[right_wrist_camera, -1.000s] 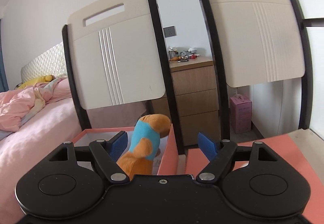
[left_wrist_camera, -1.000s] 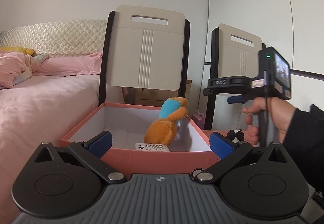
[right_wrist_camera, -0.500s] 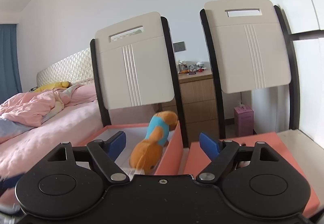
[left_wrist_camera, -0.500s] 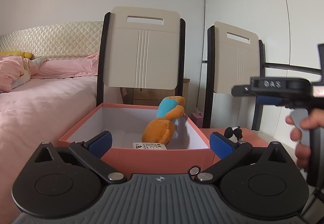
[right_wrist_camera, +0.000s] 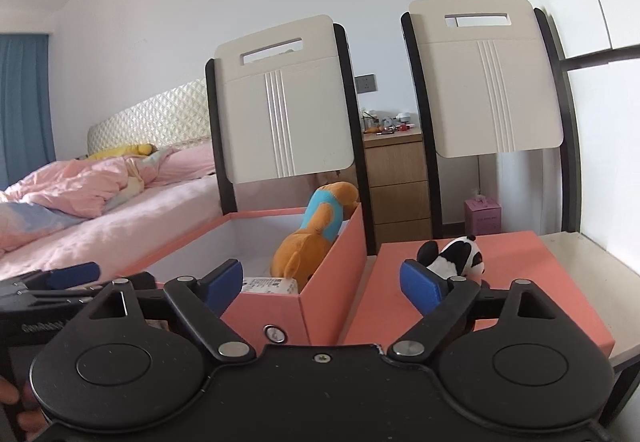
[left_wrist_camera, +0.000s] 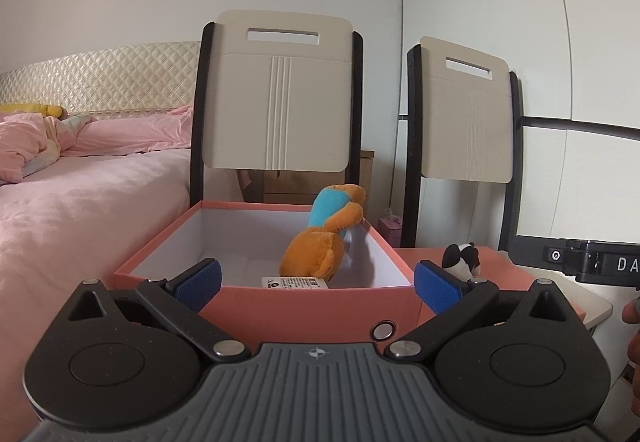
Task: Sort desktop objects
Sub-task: 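Open the right gripper and pull it back from the box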
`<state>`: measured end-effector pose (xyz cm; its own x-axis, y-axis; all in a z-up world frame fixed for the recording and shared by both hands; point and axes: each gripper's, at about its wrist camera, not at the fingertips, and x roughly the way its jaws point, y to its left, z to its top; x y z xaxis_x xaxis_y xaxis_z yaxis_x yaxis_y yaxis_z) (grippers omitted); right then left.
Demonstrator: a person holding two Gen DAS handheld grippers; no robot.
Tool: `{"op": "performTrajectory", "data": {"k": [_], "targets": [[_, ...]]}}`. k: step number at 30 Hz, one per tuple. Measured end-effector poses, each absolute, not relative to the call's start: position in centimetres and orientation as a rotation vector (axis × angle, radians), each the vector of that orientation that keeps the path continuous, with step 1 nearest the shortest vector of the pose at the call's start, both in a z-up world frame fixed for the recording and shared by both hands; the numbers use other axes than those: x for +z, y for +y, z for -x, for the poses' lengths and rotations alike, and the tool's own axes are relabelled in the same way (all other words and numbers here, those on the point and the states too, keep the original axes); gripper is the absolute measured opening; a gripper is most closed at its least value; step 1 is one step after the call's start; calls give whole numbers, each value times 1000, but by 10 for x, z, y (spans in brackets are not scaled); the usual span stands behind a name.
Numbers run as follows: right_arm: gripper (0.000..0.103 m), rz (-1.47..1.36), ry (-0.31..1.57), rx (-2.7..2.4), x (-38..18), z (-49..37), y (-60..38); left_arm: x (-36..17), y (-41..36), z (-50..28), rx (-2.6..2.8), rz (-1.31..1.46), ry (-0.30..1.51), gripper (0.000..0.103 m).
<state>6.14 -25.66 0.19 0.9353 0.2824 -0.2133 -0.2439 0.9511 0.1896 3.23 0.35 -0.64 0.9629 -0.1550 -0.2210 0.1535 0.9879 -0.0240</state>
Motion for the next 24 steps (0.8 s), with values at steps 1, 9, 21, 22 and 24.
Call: {"op": "performTrajectory", "data": {"k": [1,9,21,22,24], "targets": [[90,-165,236,263,2,-60,-258,-7,3,-32,-157,3,227,103],[102,-210,226,227,1,-58,-267,-10,-1,-33,-160,-11,234,103],[102,-204,231,214,-1,-58,-264,-12,-5,-30,-174,-24,232,103],[102,-204,230,213,-1,-58,-264,-12,-5,-30,-174,-24,231,103],[102,-207,227,209,-2,-56,-266,-13,-7,-30,-177,-27,231,103]]}}
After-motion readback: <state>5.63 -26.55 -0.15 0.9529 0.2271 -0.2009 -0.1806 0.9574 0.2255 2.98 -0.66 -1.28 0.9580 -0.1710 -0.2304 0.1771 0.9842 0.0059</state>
